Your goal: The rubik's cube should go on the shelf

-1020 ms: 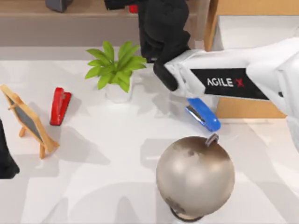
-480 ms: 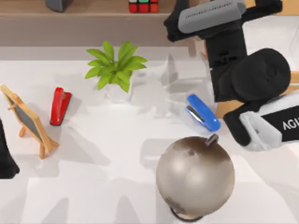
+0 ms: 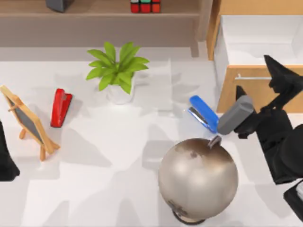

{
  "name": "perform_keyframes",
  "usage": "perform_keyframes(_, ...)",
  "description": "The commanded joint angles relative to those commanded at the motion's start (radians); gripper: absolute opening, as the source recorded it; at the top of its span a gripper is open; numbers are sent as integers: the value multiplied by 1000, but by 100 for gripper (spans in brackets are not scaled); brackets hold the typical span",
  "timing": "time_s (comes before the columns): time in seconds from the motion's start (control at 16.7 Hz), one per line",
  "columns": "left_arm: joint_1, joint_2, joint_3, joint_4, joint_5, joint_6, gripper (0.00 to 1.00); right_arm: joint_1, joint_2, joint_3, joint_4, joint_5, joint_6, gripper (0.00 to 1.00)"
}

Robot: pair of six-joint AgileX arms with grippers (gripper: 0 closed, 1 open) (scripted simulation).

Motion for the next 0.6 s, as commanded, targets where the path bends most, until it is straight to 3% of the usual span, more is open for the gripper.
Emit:
perform_keyframes(0.3, 0, 0, 0, 0, 0, 0, 100, -131, 85, -155, -68, 14, -234, 100)
perform_keyframes(0.6, 0, 0, 0, 0, 0, 0, 100, -168, 119, -158, -100, 21, -274, 100)
